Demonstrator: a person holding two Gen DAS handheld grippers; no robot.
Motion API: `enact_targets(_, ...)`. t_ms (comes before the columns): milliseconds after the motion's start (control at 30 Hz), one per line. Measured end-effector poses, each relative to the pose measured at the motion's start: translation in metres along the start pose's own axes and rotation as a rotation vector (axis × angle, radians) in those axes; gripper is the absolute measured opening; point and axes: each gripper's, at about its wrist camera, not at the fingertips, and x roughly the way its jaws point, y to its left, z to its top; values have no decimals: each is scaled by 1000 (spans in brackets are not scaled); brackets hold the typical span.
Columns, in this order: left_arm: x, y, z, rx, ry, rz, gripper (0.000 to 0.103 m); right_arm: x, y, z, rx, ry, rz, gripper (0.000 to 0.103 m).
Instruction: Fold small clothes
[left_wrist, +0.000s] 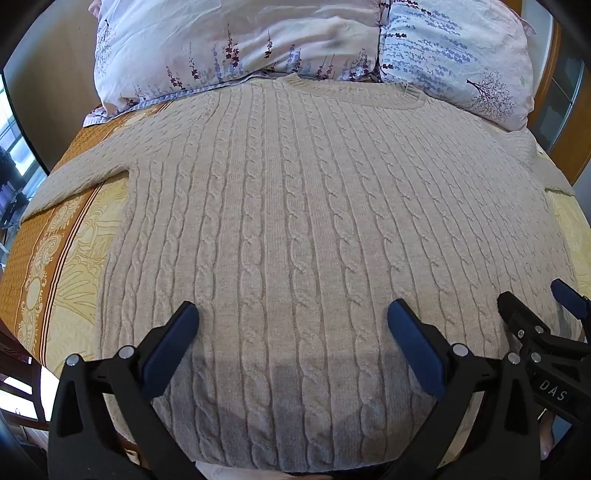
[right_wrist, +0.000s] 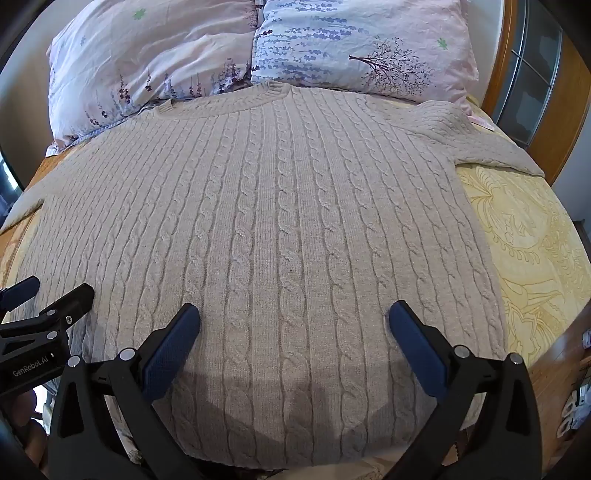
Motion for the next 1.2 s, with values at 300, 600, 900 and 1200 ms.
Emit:
enact_targets(300, 0, 0, 0, 0, -1, 0, 101, 0, 0, 0, 0, -1, 1, 102)
enact_targets(600, 0, 0, 0, 0, 0, 0, 101, 0, -1, -1, 2, -6, 0, 102)
enact_targets(900, 0, 0, 0, -1, 1, 0, 101, -2, -1, -5, 2, -39, 1, 102)
enact_targets(1200, 1, -2, 2, -3, 27, 2, 101, -8, -3, -3, -18, -98, 27, 102)
